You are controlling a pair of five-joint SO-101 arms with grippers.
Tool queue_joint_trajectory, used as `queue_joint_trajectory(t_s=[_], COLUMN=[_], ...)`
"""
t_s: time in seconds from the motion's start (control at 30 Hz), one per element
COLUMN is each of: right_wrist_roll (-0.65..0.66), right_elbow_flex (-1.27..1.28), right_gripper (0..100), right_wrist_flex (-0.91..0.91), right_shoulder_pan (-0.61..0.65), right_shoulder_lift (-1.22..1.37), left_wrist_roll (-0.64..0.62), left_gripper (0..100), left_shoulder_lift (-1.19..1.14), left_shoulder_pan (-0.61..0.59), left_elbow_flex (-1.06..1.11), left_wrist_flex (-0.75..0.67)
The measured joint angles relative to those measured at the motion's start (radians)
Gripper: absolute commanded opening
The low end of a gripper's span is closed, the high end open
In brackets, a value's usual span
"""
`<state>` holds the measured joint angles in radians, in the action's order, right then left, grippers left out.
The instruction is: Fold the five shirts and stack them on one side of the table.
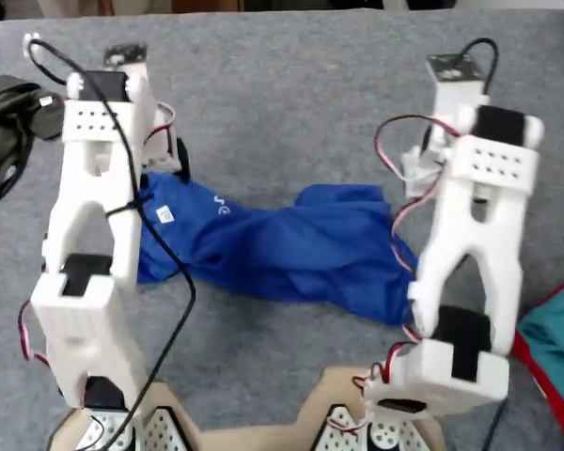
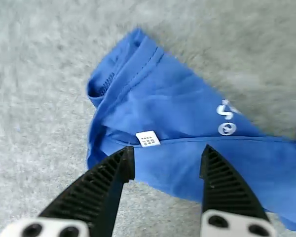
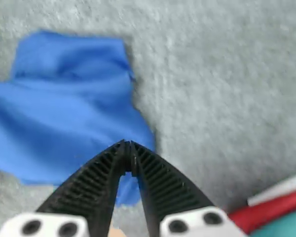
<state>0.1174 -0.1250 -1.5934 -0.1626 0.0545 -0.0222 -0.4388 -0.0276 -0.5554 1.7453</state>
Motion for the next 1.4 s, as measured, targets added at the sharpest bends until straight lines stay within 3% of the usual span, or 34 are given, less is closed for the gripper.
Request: queue_joint_trajectory(t_s=[0.2,0.37,0.7,0.9,1.27,1.4], right_wrist_roll=[-0.014,-0.014,-0.014,-0.075,-0.135,-0.135], right_elbow_flex=[0.000,-0.034,-0.173,-0.265,-0.330,-0.330], right_gripper=[0.8,0.7,0.8,0.9,0.9,0.9], right_wrist_flex=[0.064,0.071,0.071,0.071,0.071,0.121], right_shoulder_pan=[0.064,0.092,0.092,0.101,0.236,0.247], right_shoulder_lift=[0.132,0.207,0.290,0.292,0.296,0.298], left_wrist_roll=[0.011,0.075,0.098,0.098,0.153,0.155], left_gripper=[21,1,2,2,2,2], left_shoulder_lift=[-0.215,-0.379,-0.417,-0.298,0.046,0.117], left_shoulder_pan=[-0.048,-0.104,-0.112,-0.114,-0.124,-0.133], left_elbow_flex=[-0.054,-0.091,-0.138,-0.132,0.158,0.169], left_wrist_flex=[0.000,-0.012,-0.002,0.002,0.002,0.002])
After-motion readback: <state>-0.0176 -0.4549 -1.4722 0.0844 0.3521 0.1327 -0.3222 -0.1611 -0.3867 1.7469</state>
